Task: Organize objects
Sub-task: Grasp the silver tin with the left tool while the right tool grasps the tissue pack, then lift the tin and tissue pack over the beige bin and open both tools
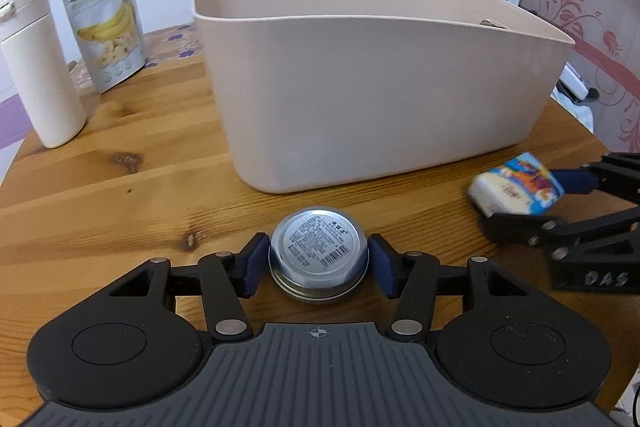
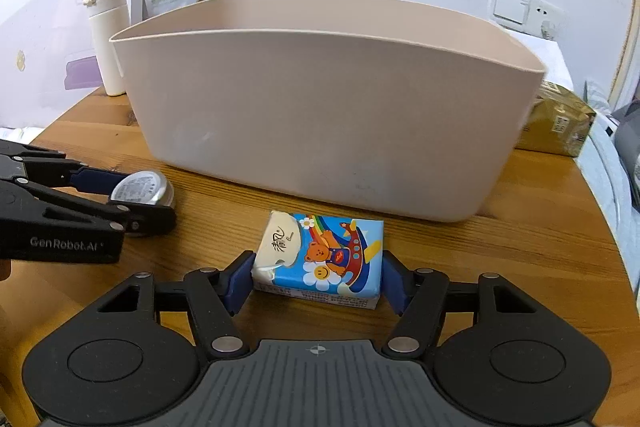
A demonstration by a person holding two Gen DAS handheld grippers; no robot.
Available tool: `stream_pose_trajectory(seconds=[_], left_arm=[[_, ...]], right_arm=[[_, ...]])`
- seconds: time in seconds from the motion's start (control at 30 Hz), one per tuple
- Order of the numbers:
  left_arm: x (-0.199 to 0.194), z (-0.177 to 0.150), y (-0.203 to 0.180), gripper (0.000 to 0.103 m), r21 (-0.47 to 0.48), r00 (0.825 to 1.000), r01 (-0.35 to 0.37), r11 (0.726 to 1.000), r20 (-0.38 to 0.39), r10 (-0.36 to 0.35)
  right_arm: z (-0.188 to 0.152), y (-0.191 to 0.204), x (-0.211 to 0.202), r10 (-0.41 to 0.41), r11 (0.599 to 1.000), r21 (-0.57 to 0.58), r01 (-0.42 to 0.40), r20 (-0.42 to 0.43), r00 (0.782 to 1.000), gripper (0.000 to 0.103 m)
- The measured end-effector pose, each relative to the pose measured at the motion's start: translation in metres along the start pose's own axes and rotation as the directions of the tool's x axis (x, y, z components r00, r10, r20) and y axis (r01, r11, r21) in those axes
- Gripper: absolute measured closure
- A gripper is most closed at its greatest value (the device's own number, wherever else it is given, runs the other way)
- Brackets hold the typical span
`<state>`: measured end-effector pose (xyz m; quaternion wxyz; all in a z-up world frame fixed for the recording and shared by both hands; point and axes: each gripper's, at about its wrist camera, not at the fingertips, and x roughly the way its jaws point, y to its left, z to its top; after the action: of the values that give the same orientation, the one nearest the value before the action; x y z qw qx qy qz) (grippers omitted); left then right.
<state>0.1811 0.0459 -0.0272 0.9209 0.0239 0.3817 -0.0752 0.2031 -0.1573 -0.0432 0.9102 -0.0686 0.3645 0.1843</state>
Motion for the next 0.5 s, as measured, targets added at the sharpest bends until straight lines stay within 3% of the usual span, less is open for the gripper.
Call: stream_pose_trajectory(seconds=[0.23,0.5], left_arm=[[-0.016,-0.003,0.000,0.048,0.003,1.000,0.000,1.000,0.011,0.000],[-0.044,0.010,0.000,0.048,0.006,0.997,-0.010,1.000,0.080,0.010]], right_arm=[[0.000,-0.008,-0.024,-0.024,0.999,0.029,0.023,0.034,0.999,0.040],[0.002,-0.017,-0.053,-0.051,0.998,0.028,0.049,0.094,0.994,0.040]])
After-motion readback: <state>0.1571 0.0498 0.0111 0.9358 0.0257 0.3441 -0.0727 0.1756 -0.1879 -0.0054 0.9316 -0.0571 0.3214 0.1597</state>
